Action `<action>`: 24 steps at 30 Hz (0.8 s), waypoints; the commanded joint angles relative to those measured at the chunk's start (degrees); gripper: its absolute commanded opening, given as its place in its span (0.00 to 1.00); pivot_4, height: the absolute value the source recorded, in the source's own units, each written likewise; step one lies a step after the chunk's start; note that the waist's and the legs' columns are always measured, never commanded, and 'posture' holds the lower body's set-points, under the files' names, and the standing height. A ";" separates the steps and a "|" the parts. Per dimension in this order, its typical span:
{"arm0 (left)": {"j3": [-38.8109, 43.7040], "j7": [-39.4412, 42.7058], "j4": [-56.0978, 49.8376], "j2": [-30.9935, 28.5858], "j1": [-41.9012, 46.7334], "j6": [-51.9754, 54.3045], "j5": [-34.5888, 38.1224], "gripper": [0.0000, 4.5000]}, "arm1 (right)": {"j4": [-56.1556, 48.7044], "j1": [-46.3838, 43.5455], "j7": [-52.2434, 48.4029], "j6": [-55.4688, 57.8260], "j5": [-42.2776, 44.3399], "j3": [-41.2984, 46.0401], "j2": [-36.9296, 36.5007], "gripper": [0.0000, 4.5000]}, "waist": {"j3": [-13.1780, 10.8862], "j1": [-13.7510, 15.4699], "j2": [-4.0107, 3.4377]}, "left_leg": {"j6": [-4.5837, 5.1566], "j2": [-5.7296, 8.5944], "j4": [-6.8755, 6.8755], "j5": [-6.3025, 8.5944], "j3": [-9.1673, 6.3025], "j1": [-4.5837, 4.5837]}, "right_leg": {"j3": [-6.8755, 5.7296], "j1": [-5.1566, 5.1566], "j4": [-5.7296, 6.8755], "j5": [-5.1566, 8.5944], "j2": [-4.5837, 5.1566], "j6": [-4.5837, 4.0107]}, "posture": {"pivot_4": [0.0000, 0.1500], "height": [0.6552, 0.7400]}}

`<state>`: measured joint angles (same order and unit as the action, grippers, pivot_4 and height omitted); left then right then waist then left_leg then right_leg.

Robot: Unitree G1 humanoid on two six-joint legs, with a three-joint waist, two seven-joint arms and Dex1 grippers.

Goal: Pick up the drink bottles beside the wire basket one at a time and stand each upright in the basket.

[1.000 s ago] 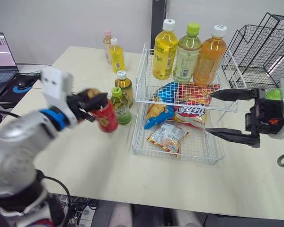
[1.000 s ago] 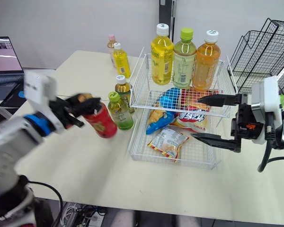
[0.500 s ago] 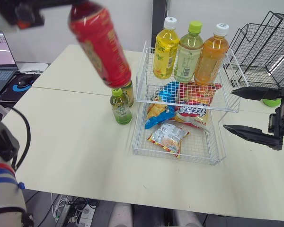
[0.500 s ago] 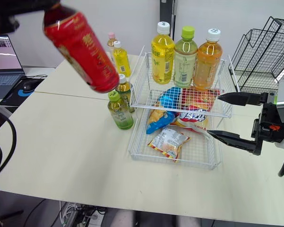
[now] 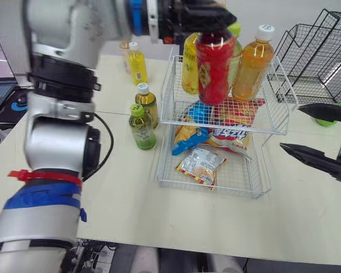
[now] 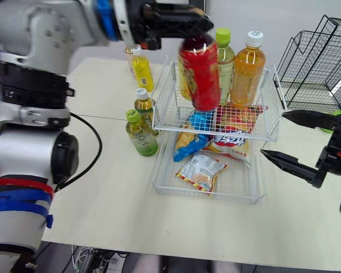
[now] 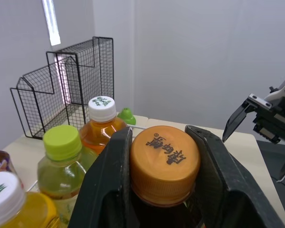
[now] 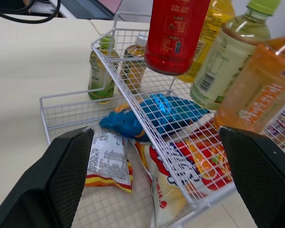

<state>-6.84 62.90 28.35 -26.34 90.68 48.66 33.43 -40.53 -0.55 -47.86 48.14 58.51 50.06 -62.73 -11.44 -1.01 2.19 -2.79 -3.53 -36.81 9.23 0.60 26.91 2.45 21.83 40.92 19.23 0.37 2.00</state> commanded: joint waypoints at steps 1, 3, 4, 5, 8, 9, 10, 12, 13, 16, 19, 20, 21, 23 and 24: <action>1.09 -1.03 0.26 3.32 2.08 -5.76 -2.76 0.30 | -1.61 1.91 0.60 0.08 -0.80 5.19 0.72 1.00 | -0.01 -0.12 -0.04 | 0.00 0.00 0.04 0.00 0.00 0.00 | -0.01 0.01 0.00 0.02 -0.01 -0.02 | 1.00 0.50; 0.80 -1.18 1.96 5.75 2.21 -7.57 -4.34 0.30 | -2.14 2.97 1.08 0.01 -0.73 6.23 1.23 1.00 | -0.01 -0.29 -0.06 | 0.00 0.01 0.05 0.00 -0.02 -0.02 | -0.02 -0.01 0.01 0.05 -0.01 -0.01 | 1.00 0.50; 0.91 -1.36 2.91 6.93 2.41 -7.78 -4.80 0.30 | -2.37 3.42 1.04 -0.09 -0.85 6.57 1.38 1.00 | -0.01 -0.36 -0.06 | 0.00 0.02 0.03 0.00 -0.01 -0.02 | -0.01 -0.01 0.03 0.05 -0.01 0.00 | 1.00 0.50; 0.80 -1.13 3.78 8.00 2.52 -8.25 -5.42 0.30 | -2.53 3.76 1.16 -0.19 -0.95 6.90 1.50 1.00 | -0.01 -0.45 -0.07 | 0.00 0.04 0.01 0.00 0.00 -0.03 | 0.00 -0.02 0.05 0.07 0.01 0.03 | 1.00 0.50; 0.64 -0.67 6.95 10.35 3.40 -9.19 -7.27 0.30 | -2.89 4.60 1.47 -0.38 -0.98 7.82 1.74 1.00 | -0.01 -0.68 -0.07 | 0.00 0.05 -0.03 0.00 0.00 -0.04 | 0.01 -0.05 0.06 0.12 0.01 0.13 | 1.00 0.50; 0.57 -0.44 7.75 10.87 3.68 -9.46 -7.83 0.30 | -3.00 4.72 1.57 -0.45 -0.99 7.96 1.81 1.00 | -0.01 -0.71 -0.07 | 0.00 0.05 -0.04 0.00 -0.01 -0.05 | 0.00 -0.06 0.07 0.12 0.01 0.13 | 1.00 0.50; 0.84 -0.80 8.67 11.46 4.08 -9.19 -8.12 0.30 | -3.10 4.83 1.64 -0.54 -1.02 8.06 1.89 1.00 | -0.01 -0.72 -0.07 | 0.00 0.05 -0.03 0.00 -0.01 -0.05 | 0.00 -0.06 0.07 0.12 0.01 0.13 | 1.00 0.50; 0.48 -0.21 9.97 12.39 4.35 -10.02 -9.26 0.30 | -3.30 4.95 1.93 -0.84 -1.22 8.03 2.06 1.00 | -0.01 -0.69 -0.07 | 0.00 0.05 -0.03 0.00 -0.03 -0.04 | -0.01 -0.05 0.07 0.12 0.00 0.13 | 1.00 0.50; 0.41 0.13 10.35 12.79 4.38 -10.03 -9.62 0.30 | -3.42 5.03 2.09 -0.98 -1.29 8.01 2.15 1.00 | -0.01 -0.69 -0.07 | 0.00 0.06 -0.02 0.00 -0.02 -0.04 | -0.01 -0.05 0.06 0.12 0.00 0.13 | 1.00 0.50; 0.02 1.09 11.08 13.66 4.16 -11.40 -10.99 0.30 | -3.65 5.50 2.25 -1.45 -1.65 7.92 2.52 1.00 | -0.01 -0.65 -0.07 | 0.00 0.06 -0.01 0.00 -0.03 -0.04 | -0.01 -0.05 0.06 0.11 0.00 0.11 | 1.00 0.50; -0.18 1.94 11.53 14.56 3.89 -12.55 -12.03 0.30 | -3.73 6.23 2.11 -2.19 -2.32 7.83 3.01 1.00 | -0.01 -0.65 -0.08 | -0.01 0.07 -0.03 0.00 -0.04 -0.05 | -0.02 -0.08 0.06 0.11 0.01 0.11 | 1.00 0.50; -0.25 2.23 11.53 14.73 3.80 -12.65 -12.35 0.30 | -3.81 6.45 2.10 -2.38 -2.42 7.88 3.15 1.00 | 0.00 -0.65 -0.08 | -0.01 0.07 -0.03 0.00 -0.04 -0.05 | -0.02 -0.09 0.06 0.11 0.01 0.11 | 1.00 0.50; -0.38 2.77 11.65 14.84 3.79 -12.69 -12.67 0.30 | -3.85 6.67 2.04 -2.61 -2.57 7.94 3.31 1.00 | -0.01 -0.65 -0.08 | -0.01 0.07 -0.05 0.00 -0.05 -0.06 | -0.03 -0.11 0.06 0.11 0.01 0.12 | 1.00 0.50; -0.19 2.95 12.27 15.11 3.93 -13.57 -13.32 0.30 | -3.92 7.12 1.87 -2.99 -2.80 8.12 3.66 1.00 | 0.00 -0.65 -0.08 | -0.01 0.07 -0.05 0.00 -0.06 -0.06 | -0.03 -0.11 0.06 0.12 0.01 0.13 | 1.00 0.50; -0.02 3.10 12.56 15.24 4.06 -14.18 -13.59 0.38 | -3.99 7.34 1.77 -3.17 -2.93 8.18 3.84 1.00 | 0.00 -0.65 -0.08 | -0.01 0.08 -0.05 0.00 -0.06 -0.06 | -0.03 -0.12 0.06 0.12 0.01 0.13 | 1.00 0.50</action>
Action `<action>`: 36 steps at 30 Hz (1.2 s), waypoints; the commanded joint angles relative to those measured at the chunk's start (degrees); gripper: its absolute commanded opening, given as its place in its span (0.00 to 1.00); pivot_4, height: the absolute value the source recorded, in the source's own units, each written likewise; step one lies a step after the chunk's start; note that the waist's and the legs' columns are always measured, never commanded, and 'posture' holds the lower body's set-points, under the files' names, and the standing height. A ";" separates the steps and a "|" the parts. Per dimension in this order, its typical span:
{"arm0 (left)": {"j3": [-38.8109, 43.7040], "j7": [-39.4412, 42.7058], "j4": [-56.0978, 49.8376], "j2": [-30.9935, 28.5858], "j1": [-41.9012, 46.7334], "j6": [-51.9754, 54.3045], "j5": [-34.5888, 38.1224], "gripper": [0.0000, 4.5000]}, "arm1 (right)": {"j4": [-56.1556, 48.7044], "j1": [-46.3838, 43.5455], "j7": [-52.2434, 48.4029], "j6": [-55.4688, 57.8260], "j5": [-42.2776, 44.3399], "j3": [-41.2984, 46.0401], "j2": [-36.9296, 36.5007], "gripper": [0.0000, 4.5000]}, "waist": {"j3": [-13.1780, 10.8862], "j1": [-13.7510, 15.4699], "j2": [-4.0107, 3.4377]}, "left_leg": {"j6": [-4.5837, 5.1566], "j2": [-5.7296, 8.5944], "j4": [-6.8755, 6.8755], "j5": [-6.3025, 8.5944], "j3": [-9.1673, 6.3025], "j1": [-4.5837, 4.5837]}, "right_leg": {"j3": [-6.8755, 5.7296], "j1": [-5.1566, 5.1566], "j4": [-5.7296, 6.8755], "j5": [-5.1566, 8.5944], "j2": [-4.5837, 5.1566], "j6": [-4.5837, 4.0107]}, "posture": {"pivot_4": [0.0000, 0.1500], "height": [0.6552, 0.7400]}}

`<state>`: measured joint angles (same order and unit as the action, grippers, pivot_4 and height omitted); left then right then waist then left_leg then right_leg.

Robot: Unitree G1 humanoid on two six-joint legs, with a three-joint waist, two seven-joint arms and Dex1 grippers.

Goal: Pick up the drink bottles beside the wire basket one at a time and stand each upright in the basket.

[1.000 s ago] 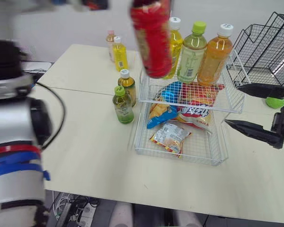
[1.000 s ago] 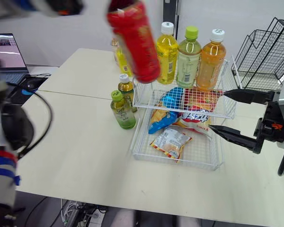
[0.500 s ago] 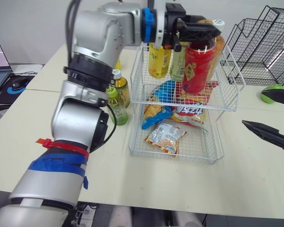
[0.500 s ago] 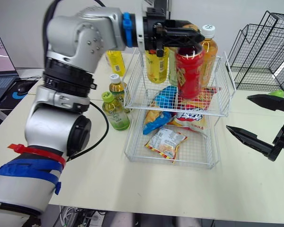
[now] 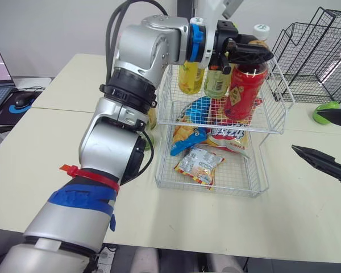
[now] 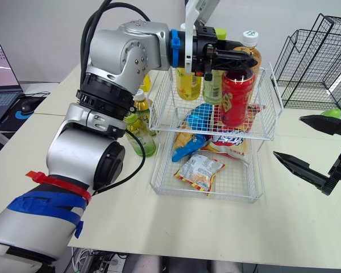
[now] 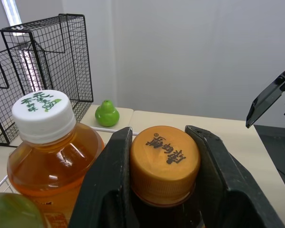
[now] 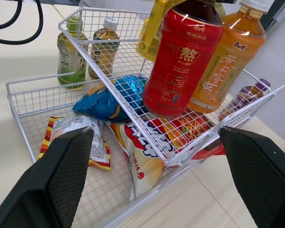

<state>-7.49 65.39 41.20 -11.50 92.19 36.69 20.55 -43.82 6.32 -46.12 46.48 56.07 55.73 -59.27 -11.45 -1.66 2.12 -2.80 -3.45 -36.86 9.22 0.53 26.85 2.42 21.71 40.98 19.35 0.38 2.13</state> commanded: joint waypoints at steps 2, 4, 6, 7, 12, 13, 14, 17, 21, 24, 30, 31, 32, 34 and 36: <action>1.03 1.76 -0.64 0.46 2.74 -2.48 -0.53 0.51 | -0.89 0.81 -0.06 -1.74 -0.62 2.61 0.77 1.00 | 0.00 0.01 0.00 | 0.00 0.00 0.00 0.00 -0.01 0.00 | -0.01 0.00 0.00 -0.01 0.00 -0.01 | 1.00 0.50; 1.43 2.55 -1.43 0.26 2.76 -2.11 -0.11 0.65 | -0.94 1.02 -0.01 -1.98 -0.61 2.66 0.91 1.00 | 0.00 0.00 -0.01 | 0.00 0.00 0.01 0.00 -0.01 0.00 | -0.01 0.00 0.00 -0.01 0.00 -0.01 | 1.00 0.50; 1.64 2.81 -1.85 -0.02 2.67 -2.43 -0.34 0.78 | -0.93 1.22 0.04 -2.23 -0.61 2.71 0.89 1.00 | 0.01 0.00 -0.01 | 0.00 0.00 0.01 0.00 -0.01 -0.01 | -0.01 0.00 0.00 -0.01 0.00 -0.01 | 1.00 0.50; 1.77 3.05 -2.18 -0.29 2.56 -2.45 -0.37 0.84 | -0.93 1.30 0.06 -2.31 -0.56 2.74 0.89 1.00 | 0.01 0.00 -0.01 | 0.00 -0.01 0.00 0.00 -0.01 -0.02 | -0.01 -0.01 0.00 -0.01 0.00 -0.01 | 1.00 0.50; 3.02 4.69 -4.93 -3.36 1.72 -1.23 0.47 0.99 | -0.82 1.01 0.46 -2.77 -0.56 2.49 0.88 1.00 | 0.01 -0.09 -0.03 | 0.00 -0.01 0.00 0.00 -0.01 -0.03 | -0.01 -0.02 0.01 -0.01 -0.01 -0.01 | 1.00 0.50; 3.23 4.97 -5.46 -3.89 1.52 -0.95 0.70 0.99 | -0.77 0.83 0.58 -2.92 -0.61 2.37 0.85 1.00 | 0.02 -0.14 -0.03 | 0.00 -0.02 0.01 0.00 -0.01 -0.04 | -0.01 -0.02 0.01 -0.01 -0.01 -0.01 | 1.00 0.50; 3.45 5.50 -6.42 -4.80 1.12 -0.53 1.02 0.99 | -0.51 0.15 1.07 -3.40 -0.67 2.07 0.84 1.00 | 0.02 -0.14 -0.04 | 0.00 -0.02 0.01 0.00 -0.01 -0.04 | -0.01 -0.02 0.01 -0.01 -0.02 -0.02 | 1.00 0.50; 4.01 6.08 -8.73 -6.73 -0.10 0.78 1.49 0.99 | 0.17 -1.55 2.23 -4.43 -0.45 1.43 0.81 1.00 | 0.03 -0.07 -0.04 | -0.01 -0.02 0.00 0.00 -0.03 -0.05 | -0.02 -0.04 0.02 -0.01 -0.02 -0.02 | 1.00 0.50; 4.25 7.46 -13.56 -8.84 -2.46 2.98 2.77 0.99 | 1.05 -2.76 2.39 -5.22 -1.07 0.79 0.30 1.00 | 0.03 -0.04 -0.05 | -0.01 -0.02 -0.04 0.00 -0.08 -0.12 | -0.08 -0.18 0.01 -0.01 0.00 -0.02 | 1.00 0.50; 4.46 7.80 -16.69 -10.48 -3.93 4.39 3.68 0.99 | 1.46 -3.54 2.50 -5.25 -0.88 0.48 -0.16 1.00 | 0.03 -0.02 -0.05 | -0.01 -0.02 -0.06 -0.01 -0.12 -0.12 | -0.10 -0.20 0.02 -0.05 0.00 -0.08 | 1.00 0.50; 8.00 10.33 -21.57 -19.90 -8.50 7.21 6.45 0.99 | 0.33 -5.05 3.31 -4.02 2.67 -0.24 -1.72 1.00 | 0.07 -0.33 -0.15 | -0.01 -0.06 -0.05 -0.01 -0.10 -0.19 | -0.08 -0.22 0.04 -0.05 -0.01 -0.09 | 1.00 0.50; 8.89 10.30 -22.03 -21.58 -9.11 7.95 7.08 0.99 | 0.05 -5.46 3.68 -3.89 3.62 -0.63 -1.99 1.00 | 0.08 -0.50 -0.16 | -0.01 -0.09 -0.02 -0.01 -0.04 -0.27 | -0.03 -0.24 0.05 -0.05 -0.03 -0.10 | 1.00 0.50; 10.21 9.71 -22.32 -23.35 -9.61 9.28 7.87 0.99 | -0.30 -6.25 4.46 -3.88 4.85 -1.50 -2.33 1.00 | 0.08 -0.72 -0.18 | -0.01 -0.12 -0.01 -0.01 -0.03 -0.35 | -0.01 -0.29 0.06 -0.05 -0.06 -0.10 | 1.00 0.50; 12.64 7.95 -23.16 -27.55 -11.27 11.98 8.71 0.99 | -1.15 -8.38 6.01 -4.17 7.60 -4.30 -3.10 1.00 | 0.09 -0.82 -0.18 | -0.01 -0.20 -0.01 -0.01 -0.05 -0.39 | -0.01 -0.28 0.14 -0.06 -0.13 -0.13 | 1.00 0.50; 14.41 6.41 -24.23 -30.95 -13.08 14.41 9.24 0.99 | -1.71 -10.21 7.37 -4.49 9.80 -6.98 -3.61 1.00 | 0.09 -0.77 -0.19 | -0.01 -0.21 -0.02 -0.01 -0.10 -0.38 | -0.06 -0.30 0.15 -0.04 -0.14 -0.11 | 1.00 0.50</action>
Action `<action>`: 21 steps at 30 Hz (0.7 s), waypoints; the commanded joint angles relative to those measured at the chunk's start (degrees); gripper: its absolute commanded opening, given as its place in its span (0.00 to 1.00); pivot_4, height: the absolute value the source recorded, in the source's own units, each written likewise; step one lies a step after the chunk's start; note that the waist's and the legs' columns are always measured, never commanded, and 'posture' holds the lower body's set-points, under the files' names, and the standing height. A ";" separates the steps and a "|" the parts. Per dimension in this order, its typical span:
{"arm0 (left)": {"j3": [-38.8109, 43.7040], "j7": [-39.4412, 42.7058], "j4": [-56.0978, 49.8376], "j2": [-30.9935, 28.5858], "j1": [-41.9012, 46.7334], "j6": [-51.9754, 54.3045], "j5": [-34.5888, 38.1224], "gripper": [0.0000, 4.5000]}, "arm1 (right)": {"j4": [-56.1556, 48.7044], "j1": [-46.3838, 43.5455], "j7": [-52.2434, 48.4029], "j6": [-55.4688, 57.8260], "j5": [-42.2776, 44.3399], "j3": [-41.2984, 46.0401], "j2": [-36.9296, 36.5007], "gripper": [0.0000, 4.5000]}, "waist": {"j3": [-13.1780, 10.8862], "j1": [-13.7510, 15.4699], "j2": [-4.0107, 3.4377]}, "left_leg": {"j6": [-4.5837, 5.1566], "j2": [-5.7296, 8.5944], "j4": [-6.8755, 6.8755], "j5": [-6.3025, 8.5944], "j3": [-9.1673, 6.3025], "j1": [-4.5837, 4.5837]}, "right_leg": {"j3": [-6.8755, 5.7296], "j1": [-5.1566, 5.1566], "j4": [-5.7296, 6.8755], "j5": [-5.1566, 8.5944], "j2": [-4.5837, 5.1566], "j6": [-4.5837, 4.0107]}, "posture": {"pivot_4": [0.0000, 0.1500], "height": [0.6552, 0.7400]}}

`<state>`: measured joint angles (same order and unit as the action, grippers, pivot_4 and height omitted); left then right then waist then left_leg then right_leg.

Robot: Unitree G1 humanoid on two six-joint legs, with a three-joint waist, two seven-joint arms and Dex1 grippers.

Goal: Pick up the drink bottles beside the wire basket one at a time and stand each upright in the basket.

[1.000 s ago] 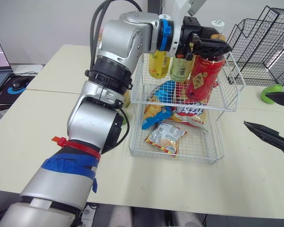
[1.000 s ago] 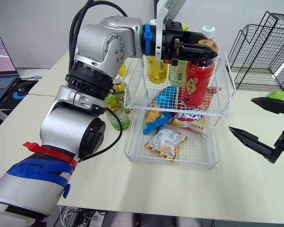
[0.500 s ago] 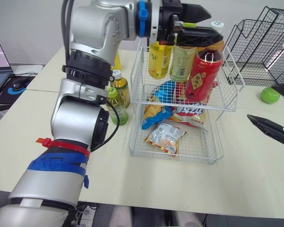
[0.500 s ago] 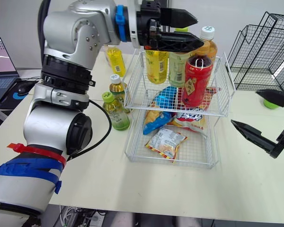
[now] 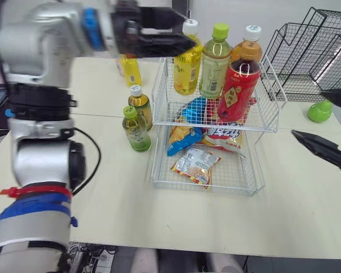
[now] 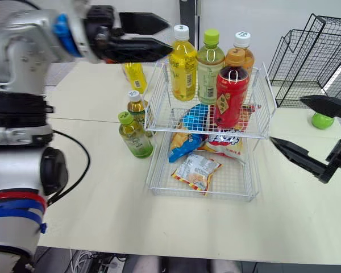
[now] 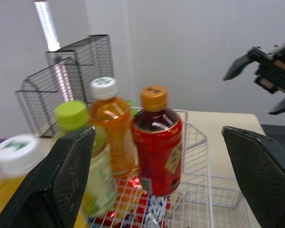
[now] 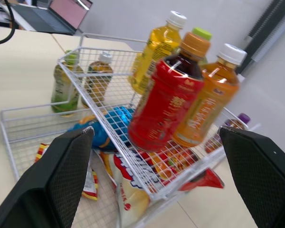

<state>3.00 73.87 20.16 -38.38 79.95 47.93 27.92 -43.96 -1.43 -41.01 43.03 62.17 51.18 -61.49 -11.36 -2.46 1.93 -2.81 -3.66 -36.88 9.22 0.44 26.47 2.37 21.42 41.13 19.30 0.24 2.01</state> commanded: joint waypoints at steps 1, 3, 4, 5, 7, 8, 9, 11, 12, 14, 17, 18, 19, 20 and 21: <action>4.65 -2.90 -3.96 -5.52 -1.83 4.09 2.09 0.99 | -1.85 -3.21 2.58 -1.19 4.48 -3.72 -1.58 1.00 | 0.00 0.13 0.00 | 0.00 0.02 0.00 0.00 0.00 -0.01 | 0.00 -0.02 0.00 0.00 0.02 0.01 | 1.00 0.50; 6.74 -5.13 -5.11 -8.62 -4.26 5.53 2.17 0.99 | -2.67 -5.21 3.36 -1.92 5.55 -7.57 -1.88 1.00 | 0.00 0.60 0.00 | 0.00 0.02 -0.03 0.00 0.00 0.00 | -0.01 -0.04 -0.01 0.00 0.04 0.01 | 1.00 0.50; 8.06 -6.26 -5.67 -10.08 -5.90 6.15 2.25 0.99 | -3.10 -6.17 3.45 -2.37 5.55 -9.67 -2.05 1.00 | 0.00 0.75 0.00 | 0.00 0.05 -0.05 0.00 -0.01 0.01 | -0.03 -0.05 -0.01 0.00 0.08 0.01 | 1.00 0.50; 9.44 -7.34 -6.63 -11.44 -8.35 6.66 2.37 0.99 | -3.27 -7.25 3.81 -2.75 5.82 -11.78 -1.83 1.00 | 0.00 0.76 0.00 | 0.00 0.05 -0.07 0.00 -0.01 0.01 | -0.03 -0.06 -0.02 0.00 0.09 0.02 | 1.00 0.50; 11.38 -8.57 -9.25 -13.87 -14.84 6.92 2.35 0.99 | -3.22 -8.92 3.62 -3.35 5.77 -15.29 -1.47 1.00 | 0.01 0.78 0.00 | 0.00 0.04 -0.06 0.00 -0.01 -0.01 | -0.04 -0.07 -0.01 0.00 0.17 0.01 | 1.00 0.50; 12.22 -9.12 -10.60 -14.64 -17.90 7.08 2.49 0.99 | -3.06 -9.47 3.42 -3.56 5.63 -16.56 -1.33 1.00 | 0.02 0.72 -0.01 | 0.00 0.03 -0.06 0.00 -0.01 -0.01 | -0.04 -0.08 -0.01 0.00 0.17 0.01 | 1.00 0.50; 13.54 -10.13 -12.21 -14.99 -21.42 7.58 2.88 0.99 | -2.81 -10.10 2.98 -3.80 5.39 -18.00 -1.22 1.00 | 0.01 0.84 -0.01 | 0.00 -0.01 -0.05 0.00 0.00 -0.04 | -0.02 -0.08 0.00 -0.02 0.22 -0.02 | 1.00 0.50; 15.50 -11.29 -16.69 -15.52 -29.81 7.24 3.02 0.99 | -2.48 -11.27 2.12 -4.33 5.09 -21.02 -0.92 1.00 | 0.02 0.90 0.00 | 0.00 -0.02 -0.07 0.00 -0.09 0.01 | -0.12 -0.08 0.01 -0.02 0.24 -0.03 | 1.00 0.50; 16.74 -12.52 -18.95 -15.13 -33.15 8.11 3.64 0.99 | -2.26 -11.86 1.87 -4.55 4.89 -22.37 -0.64 1.00 | 0.02 0.90 0.01 | 0.00 -0.05 -0.06 0.00 -0.06 -0.02 | -0.09 -0.09 0.01 -0.02 0.29 -0.03 | 1.00 0.50; 18.24 -14.89 -23.78 -14.07 -38.92 9.72 4.98 0.99 | -1.77 -12.90 1.44 -5.01 3.99 -24.79 -0.11 1.00 | 0.03 0.96 0.08 | 0.00 -0.05 -0.07 0.00 -0.10 0.02 | -0.13 -0.08 0.02 -0.03 0.33 -0.03 | 1.00 0.50; 20.62 -21.65 -32.50 -8.56 -44.94 12.91 8.37 0.99 | -1.11 -14.13 1.02 -5.70 2.25 -28.02 0.86 1.00 | 0.03 1.14 0.14 | 0.01 -0.07 -0.09 0.00 -0.13 0.04 | -0.15 -0.10 0.02 -0.03 0.40 -0.03 | 1.00 0.50; 21.16 -24.49 -34.98 -6.15 -46.30 13.17 8.95 0.99 | -0.97 -14.55 1.06 -5.78 1.96 -28.87 1.24 1.00 | 0.04 1.29 0.16 | 0.01 -0.04 -0.09 0.00 -0.13 0.02 | -0.16 -0.12 0.01 -0.02 0.47 -0.02 | 1.00 0.50; 21.67 -27.73 -36.81 -3.58 -46.95 13.17 9.08 0.99 | -0.81 -14.91 1.12 -5.81 1.70 -29.55 1.53 1.00 | 0.04 1.39 0.16 | 0.01 -0.02 -0.11 0.00 -0.15 0.03 | -0.19 -0.14 0.01 -0.02 0.49 -0.02 | 1.00 0.50; 21.63 -30.04 -38.25 -1.97 -47.47 13.03 9.05 0.99 | -0.65 -15.14 0.93 -5.87 1.31 -29.97 1.65 1.00 | 0.04 1.47 0.16 | 0.01 -0.01 -0.11 0.00 -0.13 0.02 | -0.17 -0.15 -0.01 -0.03 0.48 -0.01 | 1.00 0.50; 20.88 -32.60 -39.95 -0.06 -48.25 12.10 8.31 0.99 | -0.34 -15.39 0.78 -5.87 1.05 -30.28 1.74 1.00 | 0.04 1.48 0.16 | 0.01 0.00 -0.11 0.00 -0.11 0.00 | -0.15 -0.16 0.01 -0.03 0.49 0.00 | 1.00 0.50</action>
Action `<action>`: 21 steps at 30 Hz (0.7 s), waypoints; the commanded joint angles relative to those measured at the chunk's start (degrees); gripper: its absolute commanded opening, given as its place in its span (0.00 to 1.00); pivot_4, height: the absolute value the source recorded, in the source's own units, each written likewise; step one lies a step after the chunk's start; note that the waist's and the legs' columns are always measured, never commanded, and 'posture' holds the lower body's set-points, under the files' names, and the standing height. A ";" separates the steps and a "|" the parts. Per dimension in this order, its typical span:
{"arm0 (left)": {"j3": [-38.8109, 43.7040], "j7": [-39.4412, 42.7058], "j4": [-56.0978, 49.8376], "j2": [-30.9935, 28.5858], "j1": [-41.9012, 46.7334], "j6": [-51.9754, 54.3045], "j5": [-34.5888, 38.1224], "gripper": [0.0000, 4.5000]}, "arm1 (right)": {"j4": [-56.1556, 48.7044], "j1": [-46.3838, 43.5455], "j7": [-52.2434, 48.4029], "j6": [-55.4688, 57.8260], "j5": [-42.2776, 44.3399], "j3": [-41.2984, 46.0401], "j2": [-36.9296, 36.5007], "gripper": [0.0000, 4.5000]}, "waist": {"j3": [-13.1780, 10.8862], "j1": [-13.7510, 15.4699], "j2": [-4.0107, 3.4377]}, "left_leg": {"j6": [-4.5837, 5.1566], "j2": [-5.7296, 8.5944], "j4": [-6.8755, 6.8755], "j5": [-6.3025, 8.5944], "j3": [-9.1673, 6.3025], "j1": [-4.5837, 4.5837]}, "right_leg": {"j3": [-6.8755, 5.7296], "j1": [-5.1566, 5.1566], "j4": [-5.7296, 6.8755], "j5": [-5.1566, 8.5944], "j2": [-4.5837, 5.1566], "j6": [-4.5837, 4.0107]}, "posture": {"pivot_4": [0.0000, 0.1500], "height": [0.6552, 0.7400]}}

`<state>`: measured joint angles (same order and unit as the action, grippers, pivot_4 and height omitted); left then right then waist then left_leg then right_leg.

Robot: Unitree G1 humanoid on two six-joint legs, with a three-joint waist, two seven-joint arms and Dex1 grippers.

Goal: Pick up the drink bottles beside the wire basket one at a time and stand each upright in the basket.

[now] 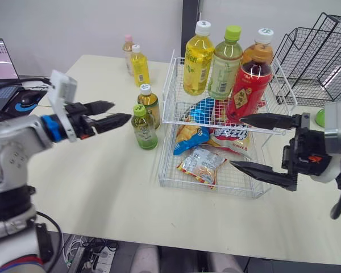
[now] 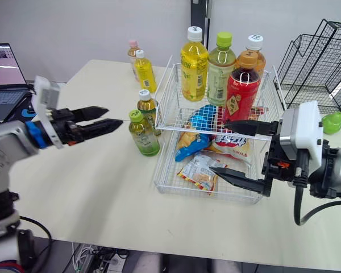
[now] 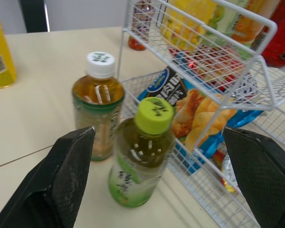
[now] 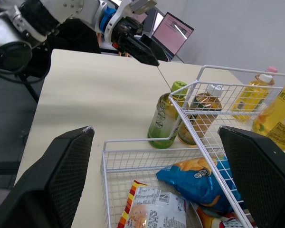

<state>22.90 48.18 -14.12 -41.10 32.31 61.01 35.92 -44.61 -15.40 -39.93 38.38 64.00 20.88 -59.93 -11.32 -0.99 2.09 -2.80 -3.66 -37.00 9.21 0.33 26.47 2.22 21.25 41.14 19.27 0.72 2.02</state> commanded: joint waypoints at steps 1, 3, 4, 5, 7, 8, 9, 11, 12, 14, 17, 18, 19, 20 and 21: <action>0.35 -8.68 -6.85 3.83 -1.20 -1.67 -0.16 0.99 | 0.56 -1.64 -0.41 -1.21 -0.97 -0.21 0.25 1.00 | 0.00 0.00 0.01 | 0.00 -0.01 0.00 0.00 0.00 0.01 | 0.00 0.01 0.00 0.00 -0.03 0.00 | 1.00 0.50; -1.83 -14.22 -8.44 7.38 -1.56 -4.24 -2.79 0.99 | 0.02 -1.27 -0.53 -1.03 -0.68 0.40 0.13 1.00 | 0.01 0.00 0.01 | 0.00 0.03 0.01 0.00 0.01 -0.01 | 0.02 0.01 -0.01 -0.01 -0.08 0.01 | 1.00 0.50; -2.68 -17.03 -8.54 8.92 -1.43 -5.45 -4.31 0.99 | -0.30 -1.06 -0.56 -0.98 -0.57 0.63 0.08 1.00 | 0.01 0.01 0.01 | 0.00 0.03 0.01 0.00 0.02 -0.03 | 0.04 0.00 -0.01 -0.01 -0.10 0.00 | 1.00 0.50; -3.97 -19.70 -8.53 10.47 -1.22 -7.05 -6.14 0.99 | -0.46 -0.93 -0.60 -0.95 -0.40 0.80 0.07 1.00 | 0.01 0.05 0.01 | 0.00 0.04 0.02 0.00 0.02 -0.03 | 0.04 0.00 -0.01 -0.01 -0.10 0.00 | 1.00 0.50; -5.52 -24.26 -8.21 13.46 -0.68 -8.89 -8.38 0.99 | -0.38 -0.90 -0.79 -0.97 -0.44 0.79 0.06 1.00 | 0.01 0.11 0.01 | 0.00 0.08 0.01 0.00 0.02 -0.03 | 0.05 -0.01 -0.01 -0.01 -0.12 0.00 | 1.00 0.50; -6.12 -25.90 -8.07 14.57 -0.54 -9.61 -9.15 0.99 | -0.31 -0.90 -0.87 -0.97 -0.45 0.79 0.07 1.00 | 0.01 0.21 0.01 | 0.00 0.10 0.01 0.00 0.03 -0.03 | 0.06 -0.01 -0.02 -0.02 -0.13 0.01 | 1.00 0.50; -6.77 -27.19 -7.91 15.30 -0.54 -10.37 -10.07 0.99 | -0.26 -0.89 -0.92 -0.96 -0.48 0.79 0.10 1.00 | 0.01 0.25 0.01 | 0.00 0.10 0.01 0.00 0.04 -0.03 | 0.08 -0.01 -0.02 -0.02 -0.13 0.01 | 1.00 0.50; -8.48 -28.32 -7.14 15.82 -0.63 -10.80 -11.16 0.99 | -0.14 -0.64 -1.16 -0.66 -0.77 0.81 -0.20 1.00 | 0.01 0.22 0.01 | 0.00 0.10 0.01 0.00 0.06 -0.03 | 0.09 0.00 -0.02 -0.02 -0.19 0.01 | 1.00 0.50; -9.13 -28.68 -6.72 15.94 -0.64 -10.75 -11.43 0.99 | -0.06 -0.55 -1.33 -0.50 -0.94 0.84 -0.39 1.00 | 0.01 0.21 0.01 | 0.00 0.10 0.01 0.00 0.07 -0.03 | 0.09 0.02 -0.02 -0.02 -0.21 0.01 | 1.00 0.50; -10.05 -28.91 -5.93 15.99 -0.58 -11.29 -11.76 0.99 | 0.20 -0.61 -1.58 -0.42 -1.21 0.76 -0.53 1.00 | 0.01 0.21 0.01 | 0.00 0.11 0.02 0.00 0.06 -0.04 | 0.09 0.02 -0.01 -0.03 -0.26 0.01 | 1.00 0.50; -11.61 -29.12 -4.41 16.09 -0.15 -13.07 -12.69 0.99 | 0.30 -0.99 -1.81 -0.71 -1.61 0.56 -0.44 1.00 | 0.01 0.23 0.01 | -0.01 0.11 0.02 0.00 0.07 -0.04 | 0.10 0.02 -0.02 -0.03 -0.28 0.01 | 1.00 0.50; -12.04 -29.06 -4.11 16.07 -0.06 -13.49 -12.88 0.99 | 0.27 -1.04 -1.88 -0.78 -1.73 0.52 -0.39 1.00 | 0.01 0.28 0.01 | -0.01 0.11 0.02 0.00 0.07 -0.04 | 0.10 0.02 -0.02 -0.03 -0.28 0.01 | 1.00 0.50; -12.41 -29.01 -3.92 16.05 -0.03 -13.97 -13.05 0.95 | 0.23 -1.08 -1.90 -0.81 -1.77 0.50 -0.32 1.00 | 0.01 0.28 0.01 | -0.01 0.11 0.02 0.00 0.07 -0.03 | 0.10 0.02 -0.02 -0.03 -0.28 0.00 | 1.00 0.50; -12.81 -28.84 -3.69 16.06 0.08 -14.24 -13.10 0.90 | 0.19 -1.10 -1.95 -0.84 -1.86 0.48 -0.24 1.00 | 0.01 0.33 0.01 | -0.01 0.11 0.02 0.00 0.07 -0.03 | 0.09 0.03 -0.02 -0.03 -0.28 0.00 | 1.00 0.50; -13.07 -28.94 -3.23 16.37 0.39 -14.69 -13.17 0.86 | 0.20 -1.00 -2.06 -0.91 -2.05 0.50 -0.16 1.00 | 0.01 0.40 0.01 | -0.01 0.11 0.02 0.00 0.07 -0.03 | 0.10 0.03 -0.02 -0.03 -0.28 0.00 | 1.00 0.50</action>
<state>10.20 19.36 -16.62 -24.93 31.19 48.15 23.34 -43.96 -16.03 -41.68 38.30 61.98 20.05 -59.88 -11.31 -0.59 2.10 -2.80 -3.55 -36.98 9.22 0.39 26.44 2.31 21.28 41.12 19.24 0.45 2.02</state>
